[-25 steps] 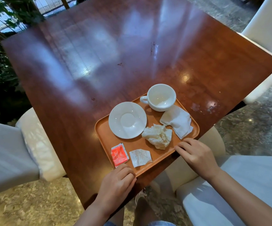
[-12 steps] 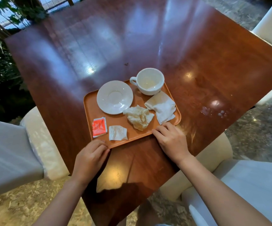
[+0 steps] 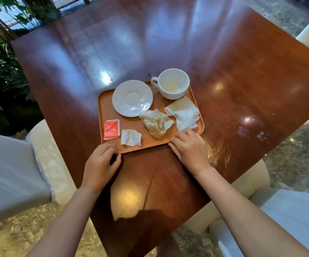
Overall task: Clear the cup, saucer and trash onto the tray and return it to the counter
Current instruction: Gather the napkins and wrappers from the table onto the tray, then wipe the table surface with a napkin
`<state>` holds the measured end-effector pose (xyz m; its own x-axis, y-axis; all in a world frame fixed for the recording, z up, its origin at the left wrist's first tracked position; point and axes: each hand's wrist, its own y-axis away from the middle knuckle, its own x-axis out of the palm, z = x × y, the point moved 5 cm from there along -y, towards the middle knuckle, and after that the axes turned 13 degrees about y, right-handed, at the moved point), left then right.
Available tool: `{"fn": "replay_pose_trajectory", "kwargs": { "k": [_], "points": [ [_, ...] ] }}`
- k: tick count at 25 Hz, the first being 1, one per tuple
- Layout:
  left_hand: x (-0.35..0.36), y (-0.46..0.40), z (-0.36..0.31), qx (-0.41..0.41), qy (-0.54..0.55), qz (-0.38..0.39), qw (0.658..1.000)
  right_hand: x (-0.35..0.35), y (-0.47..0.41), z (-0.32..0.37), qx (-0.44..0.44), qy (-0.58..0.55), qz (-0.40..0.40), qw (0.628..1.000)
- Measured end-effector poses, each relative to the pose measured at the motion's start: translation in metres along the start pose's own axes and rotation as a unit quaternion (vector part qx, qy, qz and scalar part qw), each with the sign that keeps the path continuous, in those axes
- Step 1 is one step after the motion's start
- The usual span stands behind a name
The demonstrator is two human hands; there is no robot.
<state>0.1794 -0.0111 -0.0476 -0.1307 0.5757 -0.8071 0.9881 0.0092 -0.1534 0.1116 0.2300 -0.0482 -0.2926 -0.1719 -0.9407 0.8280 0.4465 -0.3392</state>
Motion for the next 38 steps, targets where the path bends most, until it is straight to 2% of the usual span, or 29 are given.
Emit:
{"fn": "replay_pose_trajectory", "kwargs": {
  "k": [6,10,11,13,16,18,21,24,26,28,30,33,36,38],
  "points": [
    [0.001,0.002,-0.011,-0.052,0.011,-0.005,0.999,0.000,0.001,0.002,0.025,-0.001,0.024,0.999],
    [0.011,0.002,-0.057,0.025,0.032,-0.058,0.997,-0.019,0.006,-0.007,-0.007,-0.052,-0.010,0.999],
    [0.024,0.000,-0.077,0.059,0.048,-0.038,0.996,-0.023,0.004,-0.019,0.006,-0.049,-0.028,0.998],
    [0.065,0.000,-0.116,0.123,0.067,0.052,0.989,-0.026,-0.010,-0.047,0.034,-0.031,-0.042,0.998],
    [0.121,0.002,-0.142,0.149,0.005,0.168,0.974,-0.013,-0.040,-0.068,-0.005,0.002,0.034,0.999],
    [0.136,0.003,-0.141,0.136,-0.038,0.192,0.971,0.000,-0.052,-0.063,-0.038,0.000,0.110,0.993],
    [0.139,0.004,-0.141,0.126,-0.053,0.208,0.969,0.019,-0.054,-0.057,-0.040,0.001,0.193,0.980],
    [0.139,0.002,-0.141,0.116,-0.052,0.214,0.968,0.019,-0.050,-0.055,-0.020,0.006,0.165,0.986],
    [0.139,0.002,-0.142,0.112,-0.051,0.218,0.968,0.014,-0.049,-0.052,0.004,-0.011,0.144,0.989],
    [0.139,0.002,-0.143,0.111,-0.048,0.220,0.968,0.005,-0.047,-0.059,0.069,-0.102,0.133,0.983],
    [0.138,0.002,-0.142,0.110,-0.044,0.223,0.968,-0.018,-0.042,-0.083,0.155,-0.203,0.062,0.965],
    [0.139,0.002,-0.142,0.106,-0.045,0.227,0.967,-0.057,-0.011,-0.155,0.263,-0.216,-0.018,0.940],
    [0.138,0.001,-0.143,0.100,-0.049,0.228,0.967,-0.072,0.036,-0.231,0.374,-0.171,0.029,0.911],
    [0.139,0.001,-0.143,0.099,-0.052,0.230,0.967,-0.062,0.060,-0.259,0.387,-0.145,0.097,0.906]
  ]
}}
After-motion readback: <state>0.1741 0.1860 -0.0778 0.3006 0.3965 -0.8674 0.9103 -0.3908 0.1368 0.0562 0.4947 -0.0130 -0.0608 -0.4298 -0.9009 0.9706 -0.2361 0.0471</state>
